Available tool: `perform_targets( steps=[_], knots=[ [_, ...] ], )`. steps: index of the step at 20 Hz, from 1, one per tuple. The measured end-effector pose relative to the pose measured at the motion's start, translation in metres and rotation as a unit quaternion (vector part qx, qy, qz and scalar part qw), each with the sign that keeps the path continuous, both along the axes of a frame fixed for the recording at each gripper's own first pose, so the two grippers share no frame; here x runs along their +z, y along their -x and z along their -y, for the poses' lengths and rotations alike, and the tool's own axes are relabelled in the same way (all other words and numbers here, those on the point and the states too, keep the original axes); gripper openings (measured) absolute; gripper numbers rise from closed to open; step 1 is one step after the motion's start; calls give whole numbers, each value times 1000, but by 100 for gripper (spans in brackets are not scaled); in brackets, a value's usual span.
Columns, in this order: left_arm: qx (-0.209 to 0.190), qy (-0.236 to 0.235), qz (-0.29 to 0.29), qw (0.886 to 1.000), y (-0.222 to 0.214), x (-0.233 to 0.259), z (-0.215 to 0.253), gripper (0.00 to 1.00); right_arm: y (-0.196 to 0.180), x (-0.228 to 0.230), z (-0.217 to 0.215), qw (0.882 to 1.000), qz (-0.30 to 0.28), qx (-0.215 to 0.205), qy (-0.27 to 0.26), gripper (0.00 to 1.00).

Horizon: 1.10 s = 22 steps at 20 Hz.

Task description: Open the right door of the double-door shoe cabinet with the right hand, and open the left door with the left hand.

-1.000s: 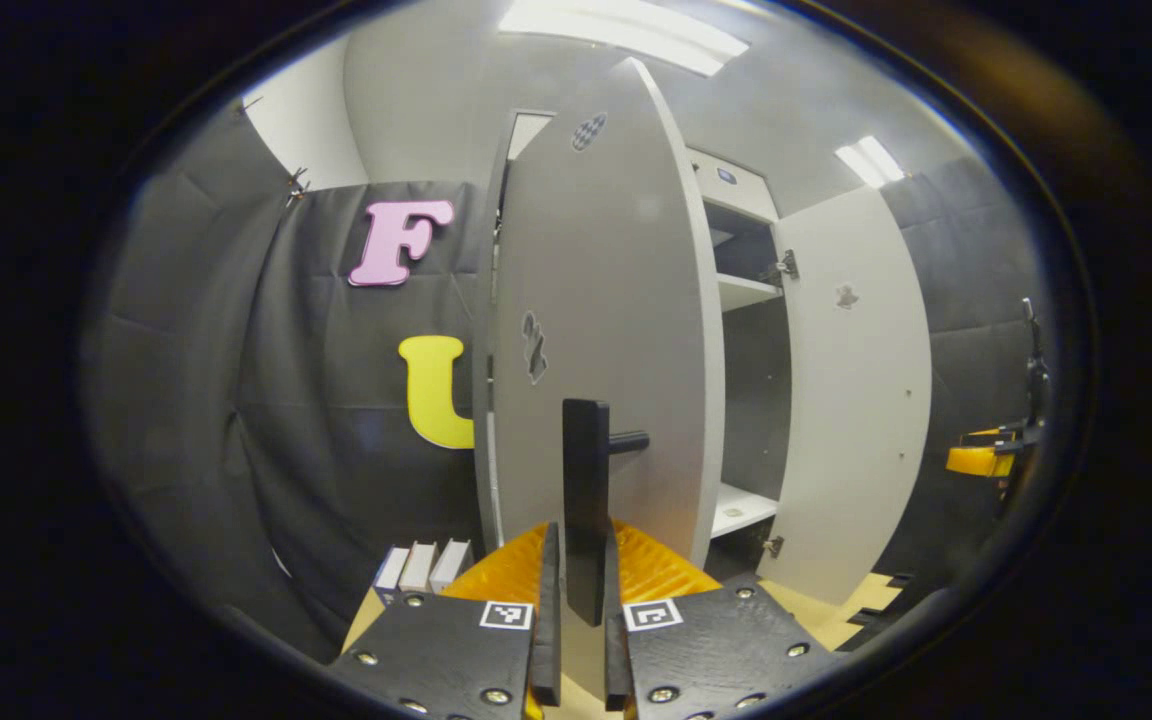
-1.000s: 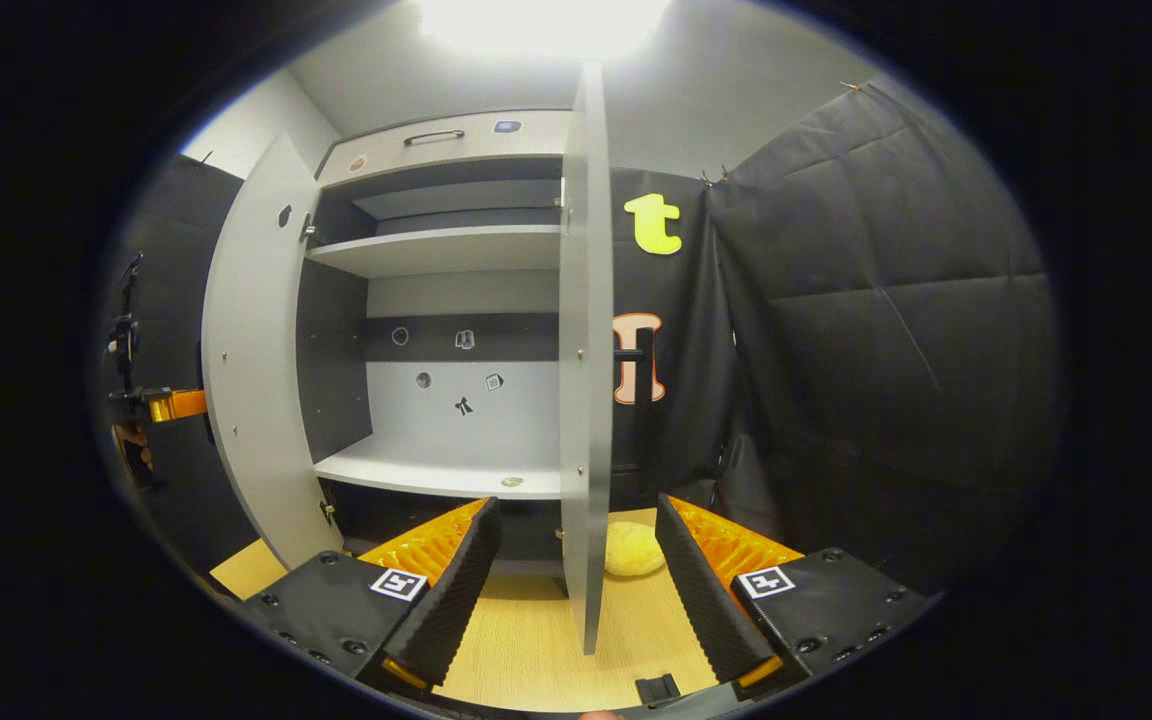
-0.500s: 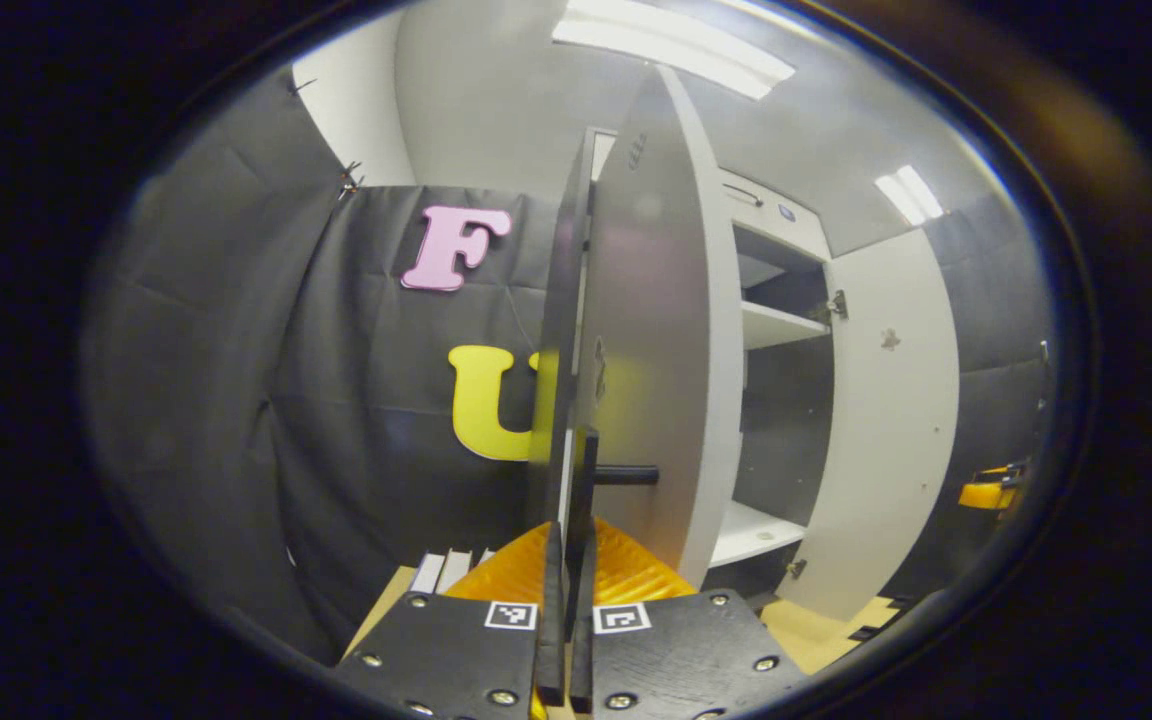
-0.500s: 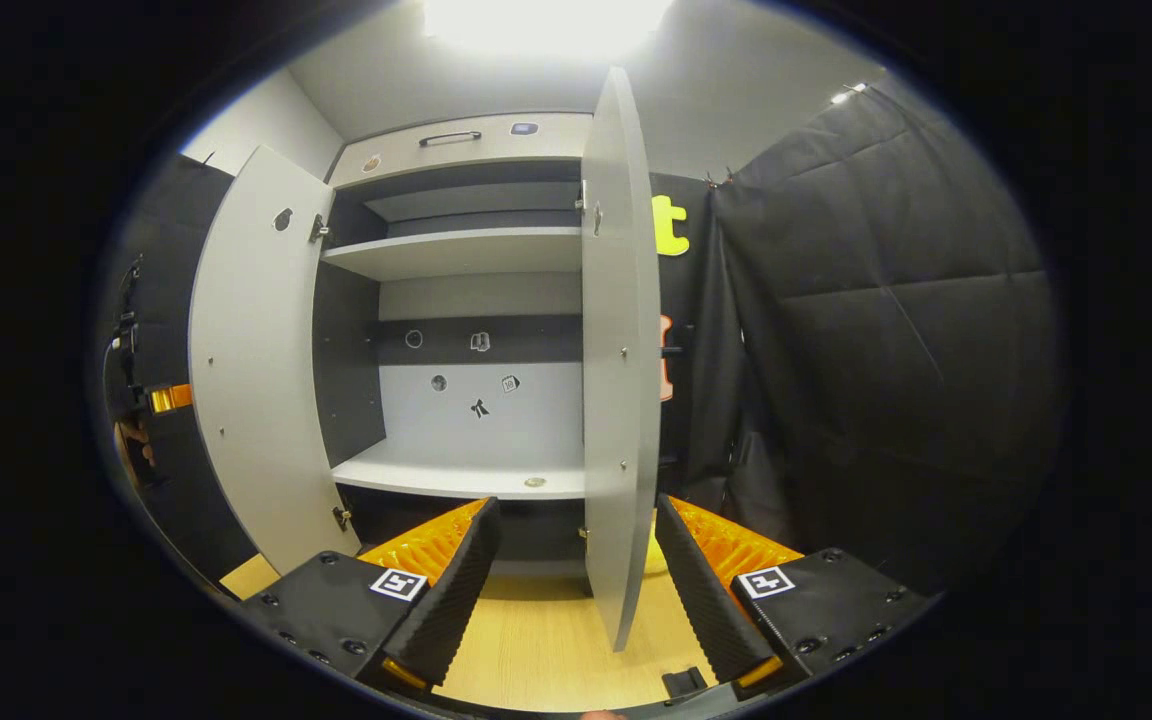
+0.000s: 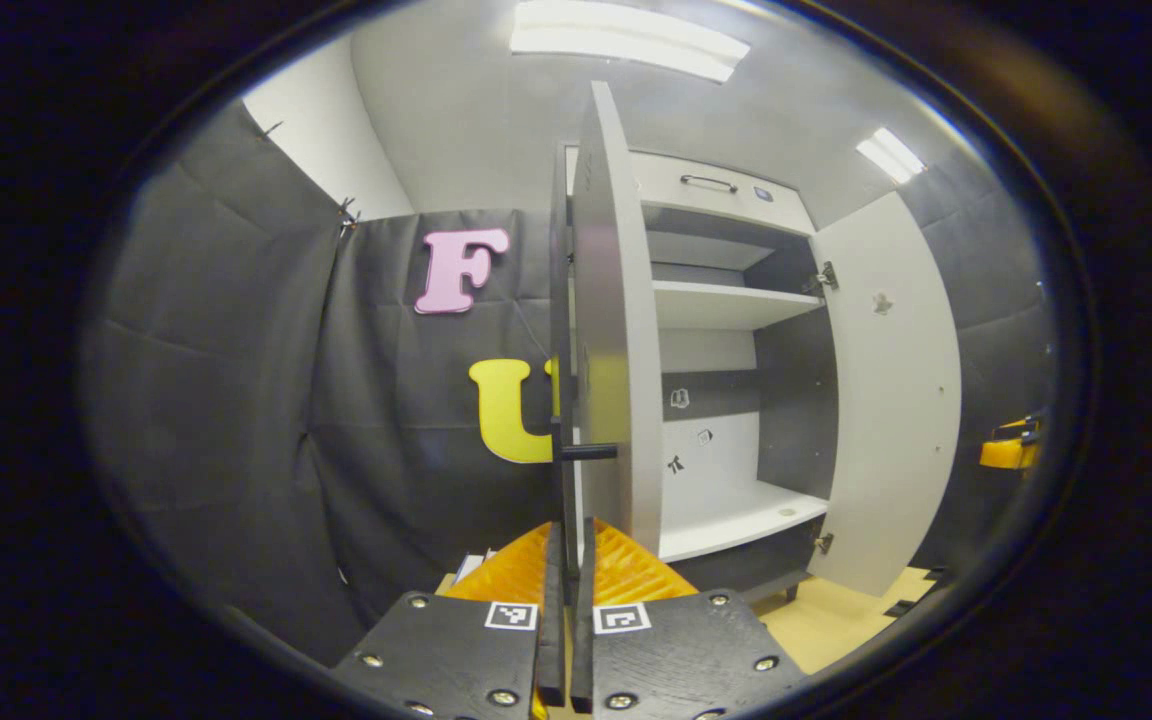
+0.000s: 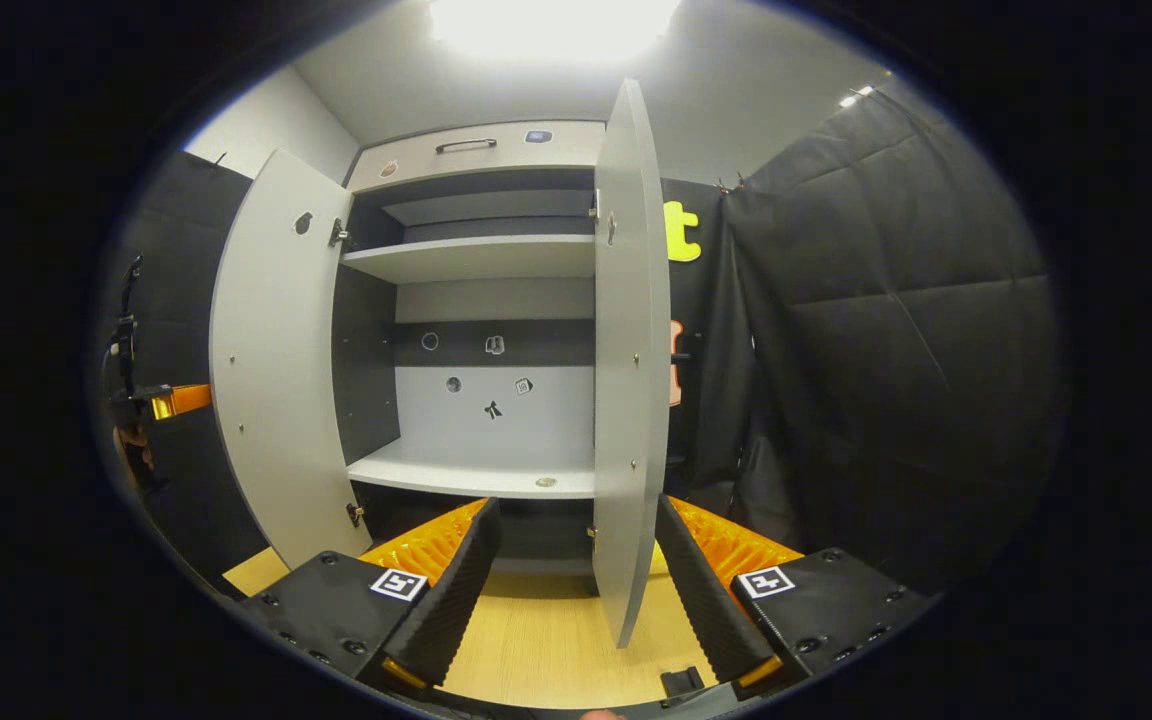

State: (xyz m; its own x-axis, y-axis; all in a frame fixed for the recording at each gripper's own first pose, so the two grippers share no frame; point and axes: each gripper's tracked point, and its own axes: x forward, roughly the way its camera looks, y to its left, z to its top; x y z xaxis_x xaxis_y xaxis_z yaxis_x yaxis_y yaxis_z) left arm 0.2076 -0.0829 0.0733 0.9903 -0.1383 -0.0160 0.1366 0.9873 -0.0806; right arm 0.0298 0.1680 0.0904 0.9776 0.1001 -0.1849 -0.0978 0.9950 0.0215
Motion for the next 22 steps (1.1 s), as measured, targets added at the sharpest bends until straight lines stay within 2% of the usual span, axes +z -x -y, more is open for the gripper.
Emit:
perform_targets(
  steps=[7,8,9,10,11,13,14,18,19,22],
  knots=[
    [57,-7,-1,998,71,-2,6,6,18,10,18,999,19,31,15,98],
    [68,-9,-6,998,78,-4,5,0,20,9,21,999,20,35,15,98],
    [76,-11,-12,997,83,-8,6,9,22,8,23,999,19,38,13,98],
    [80,-14,-16,997,89,-10,10,10,23,7,24,999,18,42,9,94],
    [85,-18,-21,996,95,-13,11,14,25,6,25,999,17,45,5,97],
    [96,-27,-21,995,104,-14,9,27,28,7,26,999,18,48,-1,98],
    [101,-28,-19,994,107,-13,10,27,29,8,28,999,20,48,-2,98],
    [106,-25,-9,994,120,-11,14,71,31,16,36,998,31,45,-4,98],
    [110,-25,-9,994,123,-11,13,89,32,17,37,998,34,44,-6,98],
    [125,-27,-11,992,125,-15,7,90,33,23,38,998,44,41,-8,97]
  ],
)
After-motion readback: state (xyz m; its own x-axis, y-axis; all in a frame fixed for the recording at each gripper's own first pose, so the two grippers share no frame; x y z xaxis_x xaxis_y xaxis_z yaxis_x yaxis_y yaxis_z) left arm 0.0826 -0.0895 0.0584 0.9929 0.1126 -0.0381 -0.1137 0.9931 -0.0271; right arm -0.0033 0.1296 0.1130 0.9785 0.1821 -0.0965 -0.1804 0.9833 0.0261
